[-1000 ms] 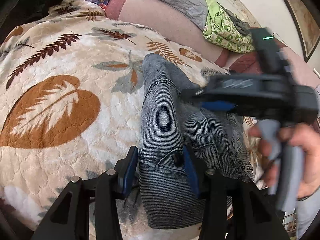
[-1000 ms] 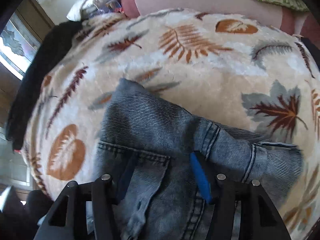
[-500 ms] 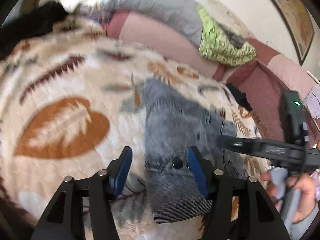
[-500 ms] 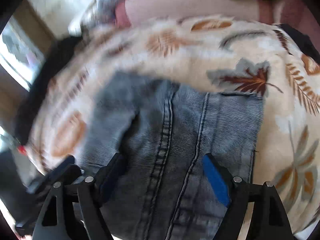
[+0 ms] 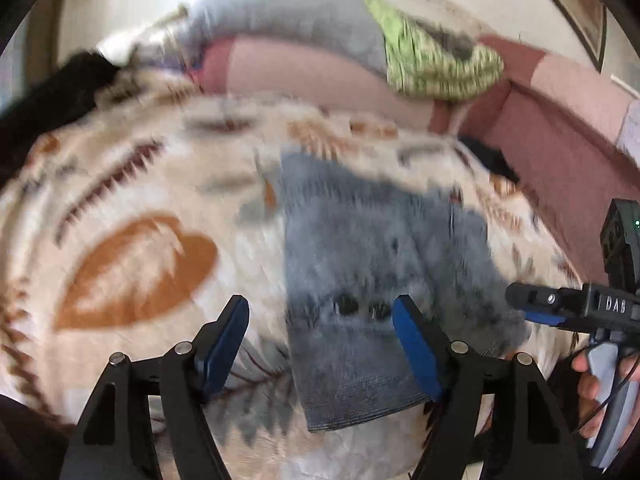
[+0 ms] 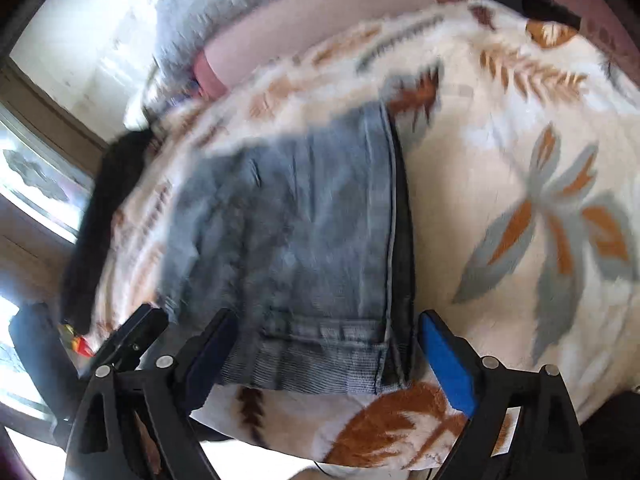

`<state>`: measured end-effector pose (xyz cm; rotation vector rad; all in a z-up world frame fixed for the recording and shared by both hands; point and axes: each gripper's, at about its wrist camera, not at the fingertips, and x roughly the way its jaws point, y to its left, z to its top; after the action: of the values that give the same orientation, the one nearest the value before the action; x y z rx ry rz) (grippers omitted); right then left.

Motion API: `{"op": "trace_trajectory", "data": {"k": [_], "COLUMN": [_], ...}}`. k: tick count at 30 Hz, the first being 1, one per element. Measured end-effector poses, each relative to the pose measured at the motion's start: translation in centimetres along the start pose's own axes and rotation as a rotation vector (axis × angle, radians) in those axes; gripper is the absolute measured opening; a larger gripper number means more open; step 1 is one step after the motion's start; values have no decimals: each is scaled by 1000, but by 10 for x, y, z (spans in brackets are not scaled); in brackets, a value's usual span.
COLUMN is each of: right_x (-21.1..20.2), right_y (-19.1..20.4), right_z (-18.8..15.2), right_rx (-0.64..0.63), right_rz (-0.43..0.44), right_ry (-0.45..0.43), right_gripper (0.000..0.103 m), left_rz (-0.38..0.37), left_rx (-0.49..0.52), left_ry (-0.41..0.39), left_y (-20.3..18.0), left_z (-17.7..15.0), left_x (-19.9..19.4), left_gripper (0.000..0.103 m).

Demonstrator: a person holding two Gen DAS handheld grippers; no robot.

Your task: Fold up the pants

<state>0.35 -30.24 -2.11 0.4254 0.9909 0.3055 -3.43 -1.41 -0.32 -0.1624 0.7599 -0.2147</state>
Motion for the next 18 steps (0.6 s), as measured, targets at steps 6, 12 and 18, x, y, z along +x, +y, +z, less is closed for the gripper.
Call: {"op": "trace_trajectory", "data": {"k": [6, 12, 18], "right_x": [4, 102, 40], "right_y": [10, -43, -22], "right_z": [63, 85, 77], "right_rx": [49, 183, 127], "right_rz": [354, 286, 308], "right_ry": [22, 164, 64], "right_gripper": [93, 93, 92], "left_rz": [-9, 5, 14], "left_rx": [46, 35, 26], "left_ry": [21, 139, 127], "left_y": [-14, -13, -9], "left_z": [8, -12, -12], "left_x": [11, 41, 41], "left_gripper": [75, 86, 90]}}
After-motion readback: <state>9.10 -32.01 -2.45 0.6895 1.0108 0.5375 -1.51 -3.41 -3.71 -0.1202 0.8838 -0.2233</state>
